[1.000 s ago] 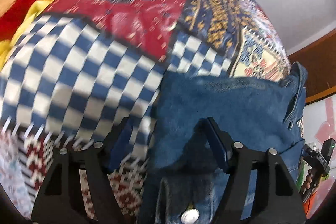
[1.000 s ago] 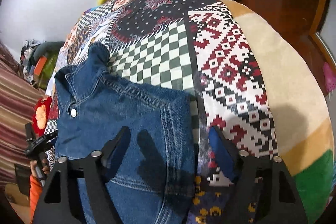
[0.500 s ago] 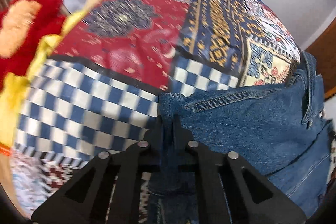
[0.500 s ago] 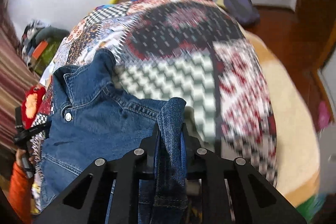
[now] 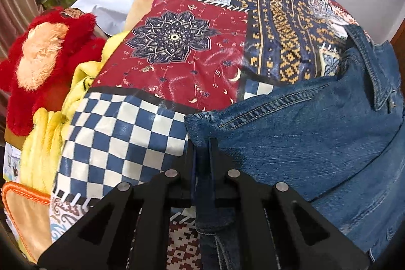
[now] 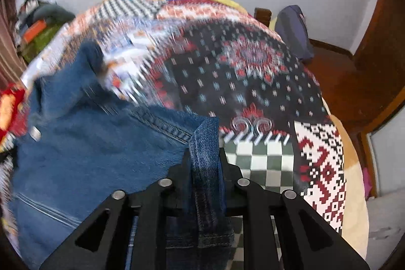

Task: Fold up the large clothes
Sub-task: 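Grasp the jacket edge with the right gripper while the left gripper grasps the hem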

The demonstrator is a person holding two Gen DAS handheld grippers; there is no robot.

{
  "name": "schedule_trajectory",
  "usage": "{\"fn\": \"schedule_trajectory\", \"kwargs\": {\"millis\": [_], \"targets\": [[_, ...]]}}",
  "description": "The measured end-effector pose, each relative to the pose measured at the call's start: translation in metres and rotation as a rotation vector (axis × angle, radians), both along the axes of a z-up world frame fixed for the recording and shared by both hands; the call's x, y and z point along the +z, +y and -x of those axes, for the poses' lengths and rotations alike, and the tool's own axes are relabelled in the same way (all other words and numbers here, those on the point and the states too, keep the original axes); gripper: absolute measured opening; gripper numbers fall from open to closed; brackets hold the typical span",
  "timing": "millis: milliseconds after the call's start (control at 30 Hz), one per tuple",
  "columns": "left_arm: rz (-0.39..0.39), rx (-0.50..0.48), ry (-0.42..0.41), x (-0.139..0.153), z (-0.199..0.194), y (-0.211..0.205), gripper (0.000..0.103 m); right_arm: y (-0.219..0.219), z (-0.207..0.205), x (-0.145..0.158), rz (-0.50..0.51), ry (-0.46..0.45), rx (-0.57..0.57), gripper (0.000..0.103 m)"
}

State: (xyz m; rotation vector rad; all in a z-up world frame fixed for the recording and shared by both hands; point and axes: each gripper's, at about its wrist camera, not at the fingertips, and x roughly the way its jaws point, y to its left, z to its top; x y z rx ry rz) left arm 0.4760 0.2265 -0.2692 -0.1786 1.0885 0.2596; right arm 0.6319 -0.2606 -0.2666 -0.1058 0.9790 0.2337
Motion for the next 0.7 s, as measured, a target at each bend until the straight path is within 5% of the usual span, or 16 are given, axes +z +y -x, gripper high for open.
{"fn": "schedule_trajectory", "kwargs": {"millis": [267,333,367,400,700], "targets": [[-0.035,-0.014,-0.005,-0.004,0.002,-0.004,0.012,0.006,0.003,-0.012,0.081,0.002,0.017,0.018],[-0.042,-0.019,0.006,-0.004,0.003,-0.006,0.013,0.008,0.005,-0.012,0.143,-0.014,0.003,0.042],[-0.044,-0.020,0.012,-0.004,0.004,-0.006,0.014,0.009,0.005,-0.012,0.197,-0.040,-0.016,0.066],[-0.043,-0.019,0.021,-0.004,0.006,-0.008,0.015,0.008,0.007,-0.012,0.241,-0.065,-0.031,0.074],[-0.040,-0.043,0.019,0.021,0.037,-0.031,0.025,-0.017,0.045,0.022,0.152,-0.021,-0.013,0.074]]}}
